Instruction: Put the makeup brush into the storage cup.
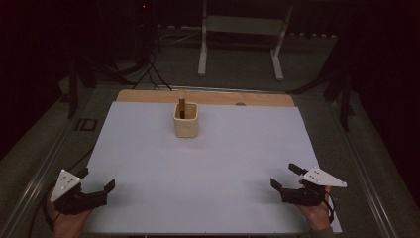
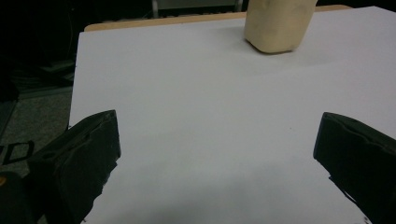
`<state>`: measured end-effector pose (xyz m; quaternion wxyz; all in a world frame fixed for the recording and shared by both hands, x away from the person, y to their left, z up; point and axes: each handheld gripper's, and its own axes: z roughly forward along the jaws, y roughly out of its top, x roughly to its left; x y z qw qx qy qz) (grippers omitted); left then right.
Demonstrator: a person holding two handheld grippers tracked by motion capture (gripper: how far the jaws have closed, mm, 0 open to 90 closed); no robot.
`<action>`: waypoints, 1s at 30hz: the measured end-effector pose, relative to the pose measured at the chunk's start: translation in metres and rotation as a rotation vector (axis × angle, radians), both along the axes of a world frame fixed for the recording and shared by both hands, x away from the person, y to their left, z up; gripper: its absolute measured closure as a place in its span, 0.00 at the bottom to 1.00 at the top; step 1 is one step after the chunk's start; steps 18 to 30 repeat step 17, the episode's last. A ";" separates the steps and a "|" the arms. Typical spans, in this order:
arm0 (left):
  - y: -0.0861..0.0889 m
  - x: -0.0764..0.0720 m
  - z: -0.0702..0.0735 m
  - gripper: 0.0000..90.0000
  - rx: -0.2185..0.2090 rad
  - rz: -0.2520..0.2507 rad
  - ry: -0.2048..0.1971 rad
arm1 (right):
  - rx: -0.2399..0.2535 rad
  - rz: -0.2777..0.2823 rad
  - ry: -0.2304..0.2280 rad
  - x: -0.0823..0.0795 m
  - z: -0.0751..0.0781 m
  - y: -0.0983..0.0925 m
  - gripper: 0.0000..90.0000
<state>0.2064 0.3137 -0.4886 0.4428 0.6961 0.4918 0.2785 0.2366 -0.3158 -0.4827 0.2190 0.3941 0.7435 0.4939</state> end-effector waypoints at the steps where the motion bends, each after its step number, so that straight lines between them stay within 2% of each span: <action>1: 0.000 0.000 0.000 0.02 -0.003 -0.002 -0.002 | 0.001 -0.001 0.003 0.000 0.000 0.000 0.11; 5: 0.001 0.000 0.000 0.02 -0.009 -0.002 -0.003 | 0.004 0.010 0.004 -0.001 -0.001 0.000 0.11; 9: 0.001 0.001 0.000 0.02 -0.007 -0.004 -0.003 | 0.032 0.026 0.008 -0.001 0.000 0.001 0.11; 30: 0.000 0.001 0.000 0.02 -0.003 0.000 -0.002 | 0.028 0.027 0.007 0.000 -0.001 0.000 0.11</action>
